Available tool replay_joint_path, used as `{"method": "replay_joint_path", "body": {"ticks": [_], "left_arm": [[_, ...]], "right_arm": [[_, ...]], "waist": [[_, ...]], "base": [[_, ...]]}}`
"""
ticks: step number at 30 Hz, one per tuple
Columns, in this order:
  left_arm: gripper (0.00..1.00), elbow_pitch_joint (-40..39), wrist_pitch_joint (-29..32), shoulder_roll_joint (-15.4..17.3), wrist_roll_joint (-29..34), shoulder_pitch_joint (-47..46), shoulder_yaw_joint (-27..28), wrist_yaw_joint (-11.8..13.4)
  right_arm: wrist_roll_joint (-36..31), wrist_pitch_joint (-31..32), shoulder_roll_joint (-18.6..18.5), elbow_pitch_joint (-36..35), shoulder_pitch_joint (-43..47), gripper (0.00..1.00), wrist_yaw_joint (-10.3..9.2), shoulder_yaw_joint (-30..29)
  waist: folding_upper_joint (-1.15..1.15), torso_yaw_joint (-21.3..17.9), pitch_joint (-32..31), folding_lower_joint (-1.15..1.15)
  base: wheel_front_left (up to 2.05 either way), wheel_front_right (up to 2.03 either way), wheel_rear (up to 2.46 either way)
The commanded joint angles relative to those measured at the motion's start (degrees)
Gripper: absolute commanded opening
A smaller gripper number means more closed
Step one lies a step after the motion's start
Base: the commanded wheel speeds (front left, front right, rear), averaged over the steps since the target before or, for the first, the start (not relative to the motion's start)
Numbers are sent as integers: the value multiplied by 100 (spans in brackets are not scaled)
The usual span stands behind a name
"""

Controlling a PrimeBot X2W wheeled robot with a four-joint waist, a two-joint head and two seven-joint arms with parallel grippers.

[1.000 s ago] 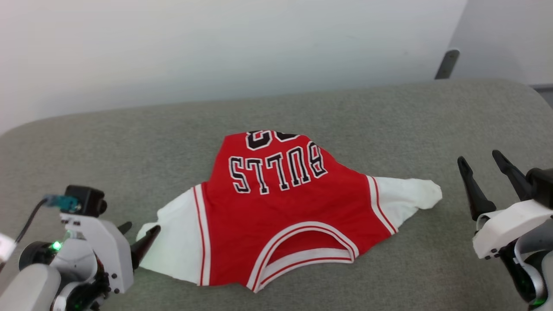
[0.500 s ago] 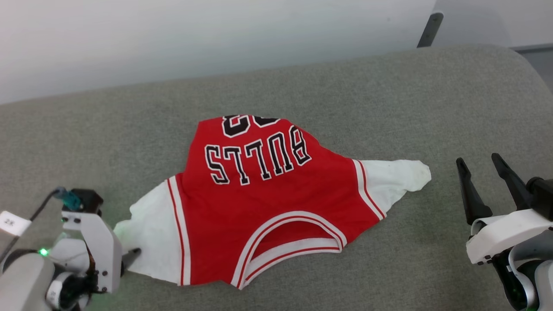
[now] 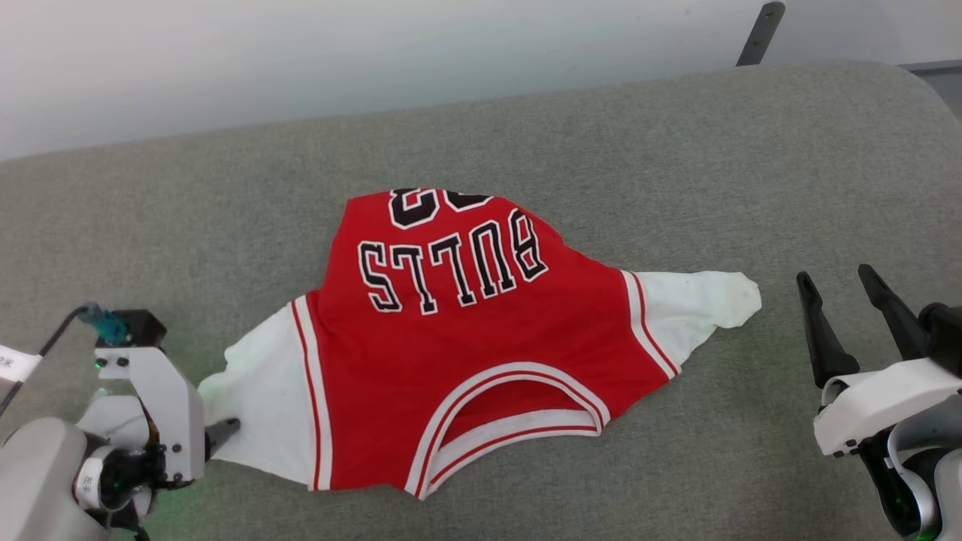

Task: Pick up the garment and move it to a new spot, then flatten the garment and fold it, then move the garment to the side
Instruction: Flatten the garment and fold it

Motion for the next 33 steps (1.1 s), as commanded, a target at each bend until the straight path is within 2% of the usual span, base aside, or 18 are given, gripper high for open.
{"method": "replay_joint_path", "body": {"ticks": [1, 2, 11, 21, 28, 29, 30, 33], "left_arm": [[72, 279, 246, -53, -56, 353, -117, 105], [0, 232, 241, -71, -93, 349, -123, 45], [0, 22, 104, -194, -134, 163, -98, 30], [0, -37, -56, -384, -72, -115, -194, -74], [0, 19, -128, -467, -58, -249, -245, -112], [0, 27, -136, -478, -56, -269, -249, -127], [0, 39, -151, -496, -72, -290, -250, -146], [0, 76, -138, -506, -72, -341, -274, -159]], "right_arm": [[5, 44, -31, -16, -74, 100, -4, 15], [20, 83, -52, 2, -92, 100, -4, 27], [402, 1036, -300, 547, -554, 100, -4, 350], [1048, 2174, -730, 1819, -1408, 100, -4, 925], [1515, 2797, -709, 2783, -1884, 100, 0, 1301], [1599, 2894, -698, 2917, -1926, 76, 0, 1377], [1648, 3001, -708, 3031, -1968, 0, 0, 1464], [1791, 3237, -759, 3214, -2058, 0, 0, 1638]], "waist": [[0, 35, 21, 0], [0, 48, 33, 0], [0, 193, 213, 0], [0, 481, 483, 0], [0, 627, 640, 0], [0, 642, 653, 0], [0, 658, 663, 0], [0, 680, 657, 0]], "base": [[0, 0, 0], [0, 0, 0], [0, 0, 0], [0, 0, 0], [0, 0, 0], [0, 0, 0], [0, 0, 0], [0, 0, 0]]}}
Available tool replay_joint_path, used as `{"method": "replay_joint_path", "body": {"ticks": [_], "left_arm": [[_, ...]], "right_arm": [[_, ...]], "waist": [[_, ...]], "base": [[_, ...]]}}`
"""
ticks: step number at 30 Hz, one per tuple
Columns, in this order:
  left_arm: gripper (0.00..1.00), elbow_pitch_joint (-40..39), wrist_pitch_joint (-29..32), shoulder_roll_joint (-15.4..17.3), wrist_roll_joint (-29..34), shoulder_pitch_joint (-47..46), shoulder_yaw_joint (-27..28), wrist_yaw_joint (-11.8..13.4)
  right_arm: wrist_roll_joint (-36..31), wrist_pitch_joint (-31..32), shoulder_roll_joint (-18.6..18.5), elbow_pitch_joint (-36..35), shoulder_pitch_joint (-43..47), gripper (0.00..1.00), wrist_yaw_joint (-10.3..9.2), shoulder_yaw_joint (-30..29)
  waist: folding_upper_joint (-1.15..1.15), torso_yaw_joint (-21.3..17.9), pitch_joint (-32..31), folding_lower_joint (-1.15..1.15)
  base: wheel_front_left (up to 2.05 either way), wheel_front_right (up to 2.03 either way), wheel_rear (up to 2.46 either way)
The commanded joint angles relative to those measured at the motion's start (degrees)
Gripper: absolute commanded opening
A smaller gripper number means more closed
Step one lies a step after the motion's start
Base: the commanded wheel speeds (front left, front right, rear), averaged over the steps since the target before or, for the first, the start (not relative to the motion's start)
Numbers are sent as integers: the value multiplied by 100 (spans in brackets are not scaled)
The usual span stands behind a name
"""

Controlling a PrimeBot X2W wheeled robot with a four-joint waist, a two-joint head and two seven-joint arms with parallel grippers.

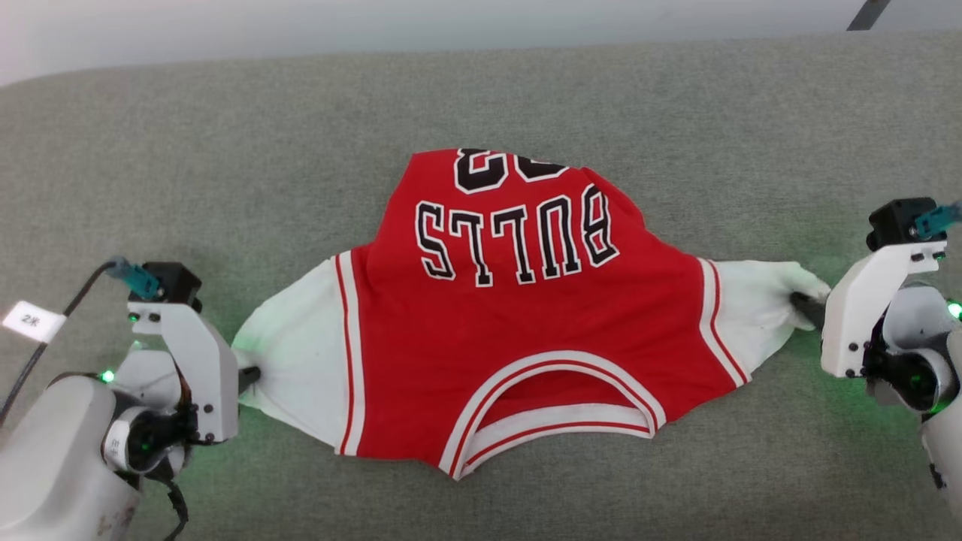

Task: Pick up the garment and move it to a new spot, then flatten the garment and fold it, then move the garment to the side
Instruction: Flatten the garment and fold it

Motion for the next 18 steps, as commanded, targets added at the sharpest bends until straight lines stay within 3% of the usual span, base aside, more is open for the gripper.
{"method": "replay_joint_path", "body": {"ticks": [1, 10, 18], "left_arm": [[0, 221, 37, -147, 45, 119, -168, 19], [0, -207, 388, 31, 97, -438, -203, -48], [0, -699, 806, 154, 165, -1475, -110, 34]], "right_arm": [[139, 281, 124, 292, 184, 0, 4, 222], [720, 731, -132, -61, -419, 0, 3, 90], [1156, 591, 61, -527, -1111, 0, 3, -363]], "waist": [[0, 19, -15, 0], [0, -11, -484, 0], [0, 29, -1044, 0]], "base": [[0, 0, 0], [0, 0, 0], [0, 0, 0]]}}
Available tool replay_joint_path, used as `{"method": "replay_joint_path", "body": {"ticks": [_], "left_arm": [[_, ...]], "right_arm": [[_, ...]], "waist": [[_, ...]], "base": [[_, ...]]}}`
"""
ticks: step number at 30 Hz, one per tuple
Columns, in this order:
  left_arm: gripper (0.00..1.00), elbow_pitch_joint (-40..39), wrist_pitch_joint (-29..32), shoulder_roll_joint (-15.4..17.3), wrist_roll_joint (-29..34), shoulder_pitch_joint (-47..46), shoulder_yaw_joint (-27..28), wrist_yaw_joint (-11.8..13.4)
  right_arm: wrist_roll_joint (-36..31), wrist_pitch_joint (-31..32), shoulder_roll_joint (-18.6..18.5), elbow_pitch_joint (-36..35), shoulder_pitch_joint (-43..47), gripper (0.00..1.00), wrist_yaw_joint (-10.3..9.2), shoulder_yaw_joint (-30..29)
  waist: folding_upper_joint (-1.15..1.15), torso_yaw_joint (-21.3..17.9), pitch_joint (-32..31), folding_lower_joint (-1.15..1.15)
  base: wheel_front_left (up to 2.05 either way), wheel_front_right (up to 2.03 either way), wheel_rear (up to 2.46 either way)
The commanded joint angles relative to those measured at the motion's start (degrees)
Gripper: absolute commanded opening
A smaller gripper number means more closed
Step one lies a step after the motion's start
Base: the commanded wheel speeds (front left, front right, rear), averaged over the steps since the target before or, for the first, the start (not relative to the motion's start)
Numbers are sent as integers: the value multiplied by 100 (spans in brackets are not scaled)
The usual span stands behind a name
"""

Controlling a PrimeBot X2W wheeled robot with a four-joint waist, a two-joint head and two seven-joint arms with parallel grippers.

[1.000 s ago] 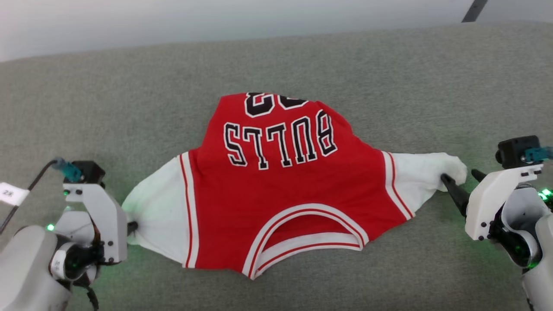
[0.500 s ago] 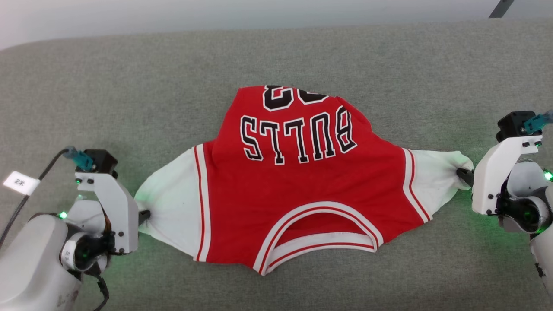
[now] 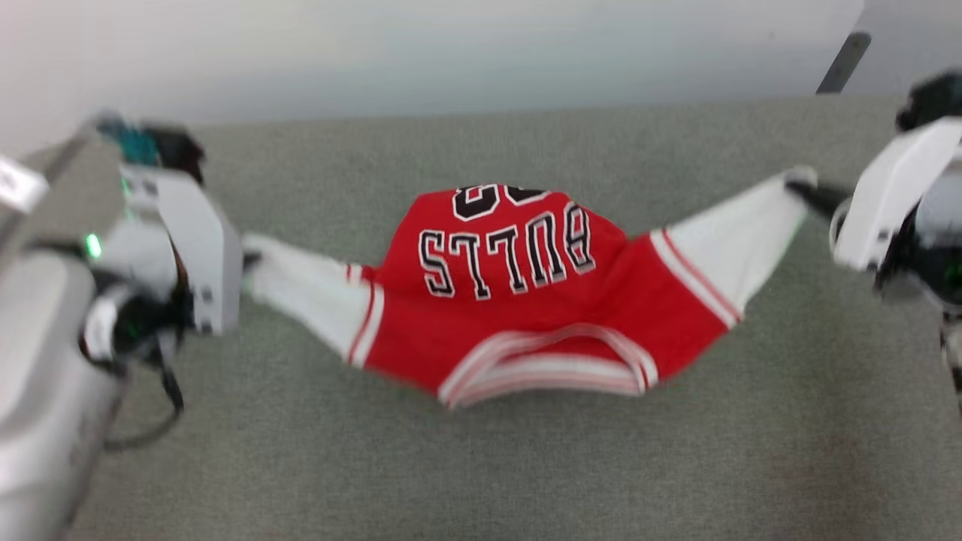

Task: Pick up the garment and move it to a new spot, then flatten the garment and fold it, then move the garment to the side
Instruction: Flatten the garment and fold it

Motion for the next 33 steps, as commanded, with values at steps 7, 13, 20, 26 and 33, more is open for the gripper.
{"method": "replay_joint_path", "body": {"ticks": [7, 13, 20, 26, 33], "left_arm": [[0, -82, 30, -86, 196, -1319, 105, -42], [0, 417, -522, -346, 532, -2501, 126, -181], [0, 975, -909, -605, 635, -3431, 162, -285], [0, 1232, -1288, -723, 786, -3999, 143, -362], [0, 1684, -2623, -1006, 1388, -4950, 67, -276]], "right_arm": [[71, -523, 257, -337, -903, 0, 2, -414], [-170, -1361, 613, -225, -1853, 0, 2, -639], [-353, -1639, 848, 255, -2609, 0, 2, -727], [-701, -1876, 706, 535, -3152, 0, 2, -664], [-1928, -3727, 436, 1047, -4139, 0, 2, -345]], "waist": [[0, 115, -640, 0], [0, 207, -826, 0], [0, 337, -612, 0], [0, 430, 209, 0], [0, 518, 1586, 0]], "base": [[0, 0, 0], [0, 0, 0], [0, 0, 0], [0, 0, 0], [0, 0, 0]]}}
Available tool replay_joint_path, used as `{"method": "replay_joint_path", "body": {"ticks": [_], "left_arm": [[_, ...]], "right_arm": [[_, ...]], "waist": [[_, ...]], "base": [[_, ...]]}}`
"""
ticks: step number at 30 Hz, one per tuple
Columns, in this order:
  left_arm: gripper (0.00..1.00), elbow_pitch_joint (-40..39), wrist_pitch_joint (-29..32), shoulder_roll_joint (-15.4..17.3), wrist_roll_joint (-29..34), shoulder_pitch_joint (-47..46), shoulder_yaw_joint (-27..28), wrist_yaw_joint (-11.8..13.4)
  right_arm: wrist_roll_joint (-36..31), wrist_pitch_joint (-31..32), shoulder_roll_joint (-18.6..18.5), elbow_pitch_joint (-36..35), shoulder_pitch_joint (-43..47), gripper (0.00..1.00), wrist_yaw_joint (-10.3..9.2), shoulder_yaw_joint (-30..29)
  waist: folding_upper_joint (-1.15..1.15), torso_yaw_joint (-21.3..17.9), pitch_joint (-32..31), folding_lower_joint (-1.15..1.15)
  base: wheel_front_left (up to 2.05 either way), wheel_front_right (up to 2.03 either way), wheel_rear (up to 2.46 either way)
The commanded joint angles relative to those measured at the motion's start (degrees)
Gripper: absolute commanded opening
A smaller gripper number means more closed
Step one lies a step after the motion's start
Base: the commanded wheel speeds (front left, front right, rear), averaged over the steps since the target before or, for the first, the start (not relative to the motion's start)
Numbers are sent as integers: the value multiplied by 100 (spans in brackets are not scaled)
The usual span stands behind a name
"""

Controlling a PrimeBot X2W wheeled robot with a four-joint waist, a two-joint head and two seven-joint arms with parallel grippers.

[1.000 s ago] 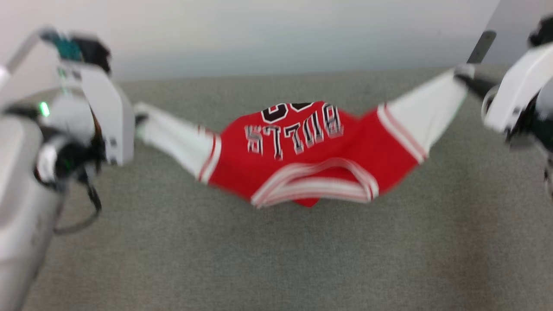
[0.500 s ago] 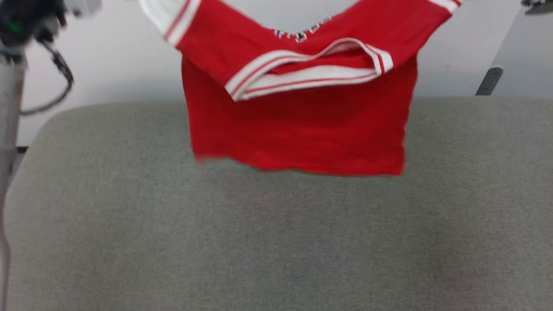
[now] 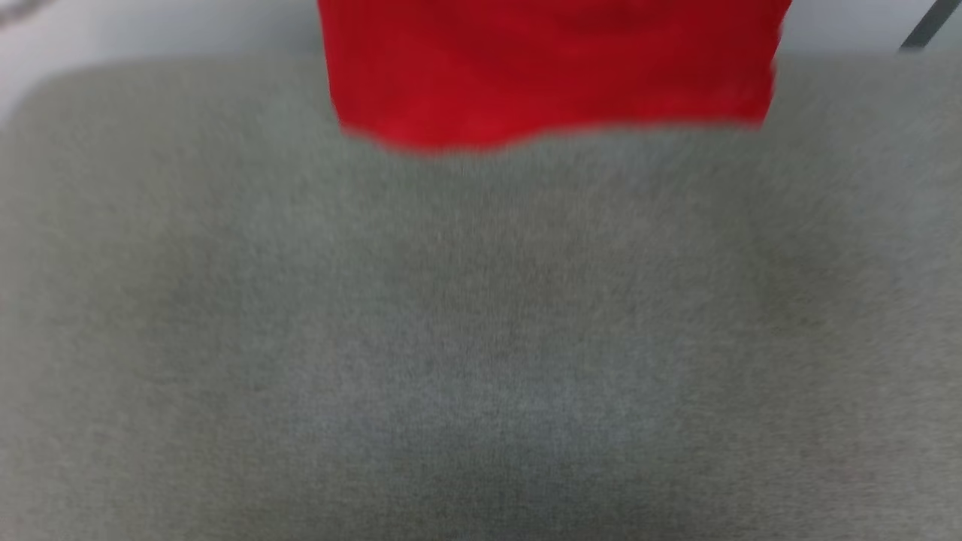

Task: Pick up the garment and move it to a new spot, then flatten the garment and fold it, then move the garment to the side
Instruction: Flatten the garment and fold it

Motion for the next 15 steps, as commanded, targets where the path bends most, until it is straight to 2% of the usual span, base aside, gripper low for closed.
{"method": "replay_joint_path", "body": {"ticks": [1, 4, 6, 10, 15], "left_arm": [[0, 129, -435, -114, 146, -318, 31, 76], [0, 478, -1291, -280, 365, -825, 64, 115], [0, 702, -1798, -394, 413, -1087, 98, 46], [0, 1191, -2536, -535, 293, -1272, 188, -98], [0, 1840, -2935, -672, 179, -902, 71, -259]], "right_arm": [[-375, -527, -65, 119, -246, 0, 2, 77], [-1035, -1562, -212, 431, -758, 0, 2, 82], [-1429, -1865, -192, 621, -975, 0, 2, 130], [-1980, -2018, -227, 710, -1103, 0, 2, 214], [-1907, -2027, -264, 732, -589, 0, 2, 507]], "waist": [[0, 127, 1253, 0], [0, 191, 1741, 0], [0, 220, 2016, 0], [0, 282, 2400, 0], [0, 363, 2447, 0]], "base": [[0, 0, 0], [0, 0, 0], [0, 0, 0], [0, 0, 0], [0, 0, 0]]}}
